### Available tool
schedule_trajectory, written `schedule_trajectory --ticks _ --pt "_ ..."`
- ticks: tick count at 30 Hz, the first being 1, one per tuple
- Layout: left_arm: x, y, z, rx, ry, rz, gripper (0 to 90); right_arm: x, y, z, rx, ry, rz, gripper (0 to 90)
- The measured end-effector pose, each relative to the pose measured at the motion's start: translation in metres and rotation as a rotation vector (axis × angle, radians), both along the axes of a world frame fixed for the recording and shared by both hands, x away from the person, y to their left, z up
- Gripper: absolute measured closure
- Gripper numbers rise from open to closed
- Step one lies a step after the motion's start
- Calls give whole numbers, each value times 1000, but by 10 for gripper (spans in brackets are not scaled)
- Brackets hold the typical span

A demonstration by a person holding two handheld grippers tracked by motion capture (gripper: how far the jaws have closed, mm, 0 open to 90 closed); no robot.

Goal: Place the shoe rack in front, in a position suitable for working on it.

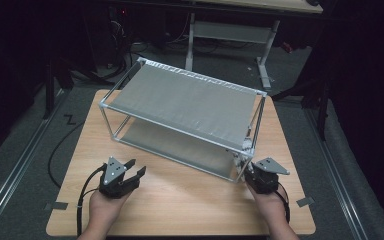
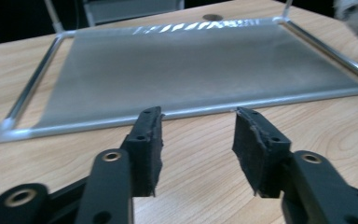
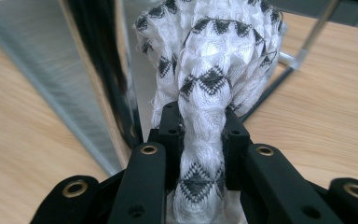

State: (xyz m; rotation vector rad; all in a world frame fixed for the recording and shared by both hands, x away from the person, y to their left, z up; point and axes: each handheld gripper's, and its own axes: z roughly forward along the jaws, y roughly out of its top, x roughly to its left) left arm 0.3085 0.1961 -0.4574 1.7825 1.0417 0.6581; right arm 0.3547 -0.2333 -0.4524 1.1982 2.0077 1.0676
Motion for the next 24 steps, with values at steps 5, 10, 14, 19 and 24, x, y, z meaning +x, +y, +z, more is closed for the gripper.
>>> schedule_trajectory --ticks 5,10,14,19,24 --pt "-1 -2 -5 8 6 -34 521 -8 23 -1 -1 10 72 758" --pt "-5 -6 -1 0 -16 -41 520 -19 45 1 11 1 140 758" --pt "-6 -11 -2 -1 6 -76 517 -27 56 1 -20 -11 195 758" --pt "-7 -17 -3 0 5 -95 514 -22 46 -1 -22 -1 169 759" --pt "-6 -21 -7 22 -9 -119 491 -6 31 -17 -41 92 135 759"
